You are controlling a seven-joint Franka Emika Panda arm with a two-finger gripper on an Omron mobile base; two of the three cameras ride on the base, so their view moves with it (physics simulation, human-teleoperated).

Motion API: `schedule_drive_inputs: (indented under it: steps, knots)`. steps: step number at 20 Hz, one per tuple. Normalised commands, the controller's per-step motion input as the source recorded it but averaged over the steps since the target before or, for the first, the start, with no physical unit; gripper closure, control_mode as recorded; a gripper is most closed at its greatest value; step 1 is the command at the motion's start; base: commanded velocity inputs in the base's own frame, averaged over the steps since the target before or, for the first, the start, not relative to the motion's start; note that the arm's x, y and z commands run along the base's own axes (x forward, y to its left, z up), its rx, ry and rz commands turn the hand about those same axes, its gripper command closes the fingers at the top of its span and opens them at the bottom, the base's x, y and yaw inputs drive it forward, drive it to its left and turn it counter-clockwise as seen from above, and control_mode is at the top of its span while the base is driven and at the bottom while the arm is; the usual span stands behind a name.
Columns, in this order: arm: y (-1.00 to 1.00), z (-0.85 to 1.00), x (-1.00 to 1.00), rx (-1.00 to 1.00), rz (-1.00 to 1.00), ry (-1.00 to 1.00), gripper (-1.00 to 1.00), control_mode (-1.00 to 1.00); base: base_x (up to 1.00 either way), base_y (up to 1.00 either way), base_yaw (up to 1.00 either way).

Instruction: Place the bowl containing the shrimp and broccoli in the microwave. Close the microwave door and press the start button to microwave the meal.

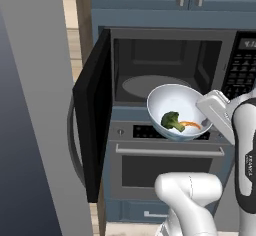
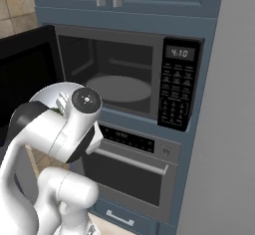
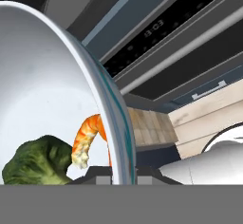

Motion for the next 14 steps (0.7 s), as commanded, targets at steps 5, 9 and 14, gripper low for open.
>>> schedule_drive_inputs:
  steps: [5,9,14]
  knots:
    - [0.0,0.0,0.17,0.0,0.0,0.0,1.0,-1.0,0.0,0.0,0.0]
    - [0.0,0.0,0.38,0.0,-0.03,0.0,1.0,-1.0,0.0,0.0,0.0]
    - [-0.13,0.0,0.61,0.0,-0.12,0.01,1.0,-1.0,0.0,0.0,0.0]
